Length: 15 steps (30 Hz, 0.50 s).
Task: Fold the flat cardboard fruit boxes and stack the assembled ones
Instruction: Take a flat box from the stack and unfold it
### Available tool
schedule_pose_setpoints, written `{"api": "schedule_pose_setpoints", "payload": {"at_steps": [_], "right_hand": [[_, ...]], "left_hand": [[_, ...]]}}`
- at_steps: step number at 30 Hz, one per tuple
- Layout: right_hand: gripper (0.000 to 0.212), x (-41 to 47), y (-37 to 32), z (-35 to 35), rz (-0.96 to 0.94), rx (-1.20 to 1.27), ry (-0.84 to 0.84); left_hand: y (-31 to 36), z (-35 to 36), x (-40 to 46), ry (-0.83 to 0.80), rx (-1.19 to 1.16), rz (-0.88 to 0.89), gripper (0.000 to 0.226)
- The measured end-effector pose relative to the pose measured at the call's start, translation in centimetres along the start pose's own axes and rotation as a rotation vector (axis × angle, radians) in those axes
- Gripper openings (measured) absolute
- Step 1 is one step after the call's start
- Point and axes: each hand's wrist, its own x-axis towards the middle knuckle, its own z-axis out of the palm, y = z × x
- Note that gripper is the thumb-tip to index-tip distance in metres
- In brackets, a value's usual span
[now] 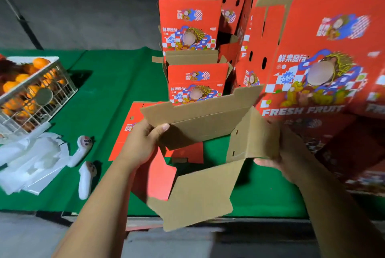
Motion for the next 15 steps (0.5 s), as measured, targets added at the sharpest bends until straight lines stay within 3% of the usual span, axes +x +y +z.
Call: {"api": "schedule_pose_setpoints", "payload": {"at_steps": [3, 7, 9, 11, 15], "right_hand": [[0.058, -0.3, 0.2, 1.3, -0.045, 0.057, -0.130], [0.068, -2.3, 2.7, 6.5, -0.109, -0.089, -0.160], [0.087, -3.4, 4.3, 8.7, -0.180, -0.081, -0.187], [0.090, -4.4, 5.9, 10.5, -0.302, -0.084, -0.164], [0.091, -4.9, 8.9, 12.5, -0.437, -0.302, -0.114]], "left_hand": [[0.2, -1.1, 1.2, 0.097, 0.055, -0.153, 0.024], [-1.0, -0.7, 1.7, 0.275, 0.029, -0.402, 0.039], [-1.3, 1.0, 1.3, 0.423, -0.135, -0.431, 0.037], [-0.9, 3.3, 0.2, 0.597, -0.287, -0.431, 0.037], [0.0, 7.8, -2.3, 0.682, -0.237, -0.307, 0.035]]}}
